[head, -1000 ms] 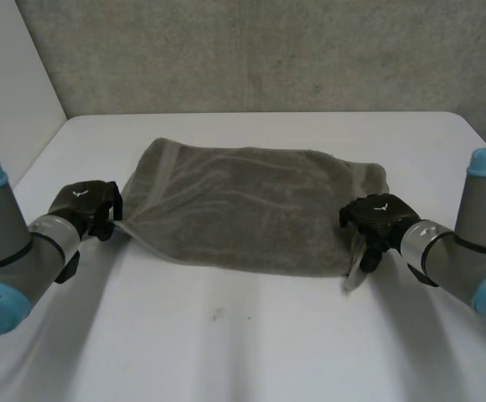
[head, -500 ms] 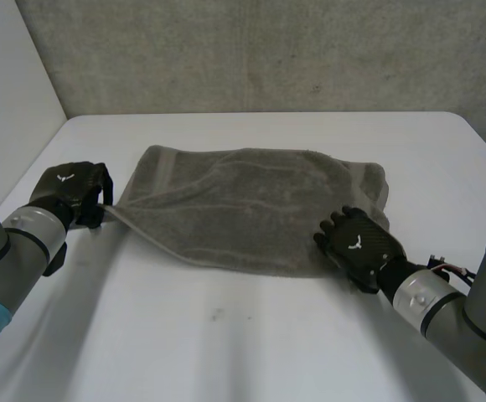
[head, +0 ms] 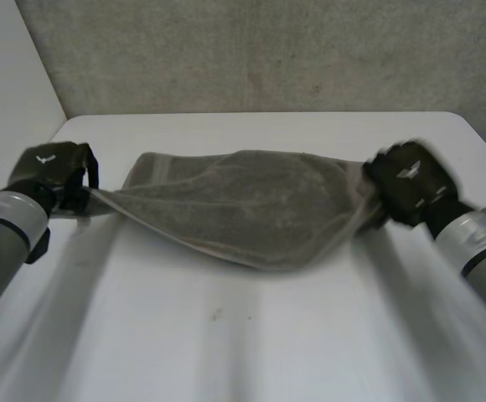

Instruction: Fold the towel.

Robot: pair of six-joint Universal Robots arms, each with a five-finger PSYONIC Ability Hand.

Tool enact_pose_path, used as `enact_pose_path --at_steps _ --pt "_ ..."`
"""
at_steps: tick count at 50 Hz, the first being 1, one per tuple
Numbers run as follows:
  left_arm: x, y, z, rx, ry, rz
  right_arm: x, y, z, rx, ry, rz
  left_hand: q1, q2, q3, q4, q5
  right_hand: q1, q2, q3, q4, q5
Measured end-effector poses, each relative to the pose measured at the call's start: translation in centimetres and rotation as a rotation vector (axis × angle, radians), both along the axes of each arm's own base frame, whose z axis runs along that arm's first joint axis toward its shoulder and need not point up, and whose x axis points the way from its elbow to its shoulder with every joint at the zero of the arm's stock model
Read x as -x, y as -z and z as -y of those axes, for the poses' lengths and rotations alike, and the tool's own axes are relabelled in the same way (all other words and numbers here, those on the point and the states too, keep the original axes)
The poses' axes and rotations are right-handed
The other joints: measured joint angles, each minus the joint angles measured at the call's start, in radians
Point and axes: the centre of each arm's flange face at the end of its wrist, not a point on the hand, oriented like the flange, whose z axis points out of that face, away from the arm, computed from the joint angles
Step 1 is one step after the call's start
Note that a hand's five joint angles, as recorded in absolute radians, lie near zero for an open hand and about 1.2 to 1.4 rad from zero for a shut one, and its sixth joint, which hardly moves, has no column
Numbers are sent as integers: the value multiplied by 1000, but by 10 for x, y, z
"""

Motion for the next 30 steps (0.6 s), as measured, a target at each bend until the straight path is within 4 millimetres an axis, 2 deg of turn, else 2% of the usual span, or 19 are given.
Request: enact_pose_path --at_steps 1,5,8,12,16,17,21,27,30 --pt "0 0 0 0 0 0 0 0 0 0 0 0 0 0 0 0 0 0 0 0 0 0" --pt "-6 -23 -16 10 -11 3 27 -33 3 -101 153 174 0 0 0 0 0 0 0 0 0 1" --pt "-9 -29 -23 -2 -16 7 37 -37 0 -155 205 153 0 0 0 0 0 0 0 0 0 2" --pt "-13 -33 -40 -61 -18 38 46 -33 -14 -261 245 1 0 0 0 0 0 0 0 0 1 3" --pt "-16 -24 -57 -154 -4 130 48 -24 -33 -359 222 -194 0 0 0 0 0 0 0 0 1 4" --pt "-16 -24 -57 -154 -4 130 48 -24 -33 -359 222 -194 0 0 0 0 0 0 0 0 1 4" --pt "-18 -4 -76 -257 44 285 49 -19 -50 -443 180 -313 0 0 0 0 0 0 0 0 1 5" --pt "-19 20 -86 -332 102 399 48 -4 -58 -509 137 -395 0 0 0 0 0 0 0 0 1 5" --pt "-18 23 -86 -341 108 408 48 0 -57 -516 130 -409 0 0 0 0 0 0 0 0 1 5"
